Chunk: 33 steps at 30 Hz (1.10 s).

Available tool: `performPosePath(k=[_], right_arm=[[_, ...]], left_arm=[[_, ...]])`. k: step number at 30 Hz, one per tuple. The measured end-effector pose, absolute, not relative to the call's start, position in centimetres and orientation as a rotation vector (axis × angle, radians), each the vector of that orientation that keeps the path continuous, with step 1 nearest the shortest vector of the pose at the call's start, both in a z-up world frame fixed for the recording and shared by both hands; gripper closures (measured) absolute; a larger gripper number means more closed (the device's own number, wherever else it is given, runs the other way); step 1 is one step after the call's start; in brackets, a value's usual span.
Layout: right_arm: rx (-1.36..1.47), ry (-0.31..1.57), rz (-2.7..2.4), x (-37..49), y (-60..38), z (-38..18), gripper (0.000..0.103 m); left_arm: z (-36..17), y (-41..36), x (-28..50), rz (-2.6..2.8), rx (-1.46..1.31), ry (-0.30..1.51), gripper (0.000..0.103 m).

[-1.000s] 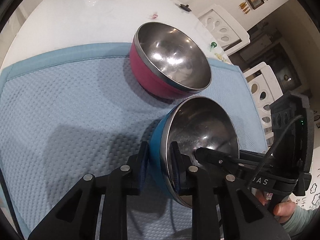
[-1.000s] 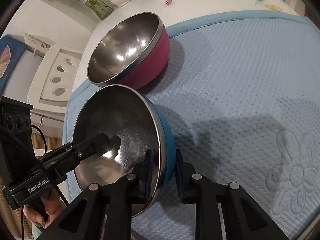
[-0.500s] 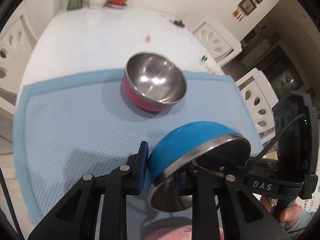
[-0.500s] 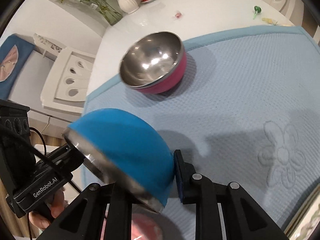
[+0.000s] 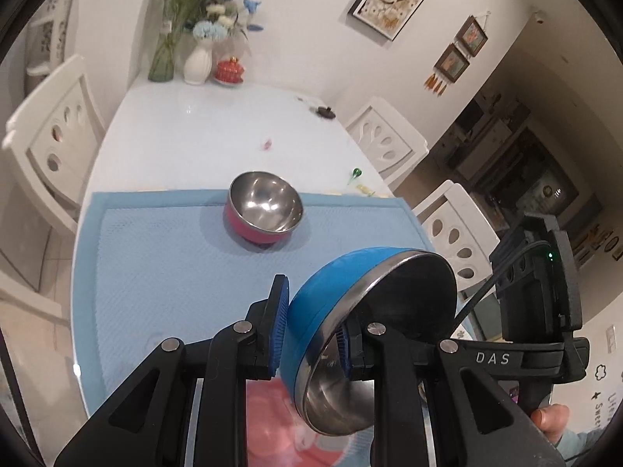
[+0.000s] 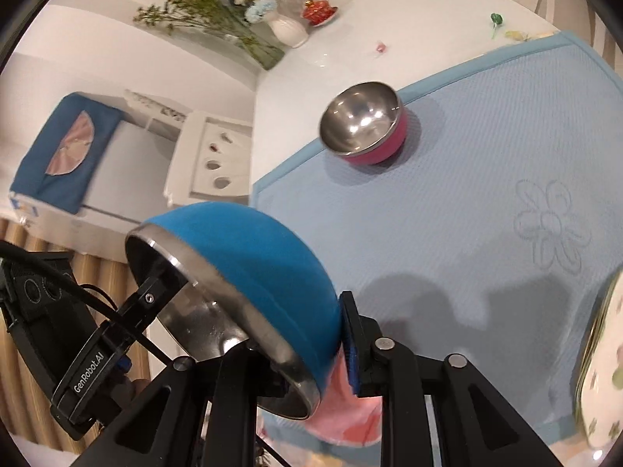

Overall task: Organize plates and bowls
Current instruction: 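Carry the blue steel bowl with both tools and lower it into the pink bowl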

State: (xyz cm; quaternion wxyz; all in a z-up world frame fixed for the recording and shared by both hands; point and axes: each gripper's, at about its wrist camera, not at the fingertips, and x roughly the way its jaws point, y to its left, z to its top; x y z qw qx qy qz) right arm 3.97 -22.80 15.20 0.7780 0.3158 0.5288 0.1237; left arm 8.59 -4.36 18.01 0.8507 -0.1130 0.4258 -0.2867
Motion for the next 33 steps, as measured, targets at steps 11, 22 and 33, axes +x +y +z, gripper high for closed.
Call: performPosePath(k=[11,22,33], right_arm=[[0.65,1.207,0.351,-1.3,-21.0,15.6,0.081],[0.472,1.292,0.344,-4.0,-20.1,13.0,0.079],[0.279,1.287,0.328,-2.6,-17.8,11.9,0.079]], left_arm=[[18.5,-3.1,1.2,-0.508,-0.273,0.87,0.084],[13.1,-1.8,-3.9,-0.399,-0.402,0.975,0.084],[10.0,-0.6,-3.2,-0.369,-0.442,1.021,0.084]])
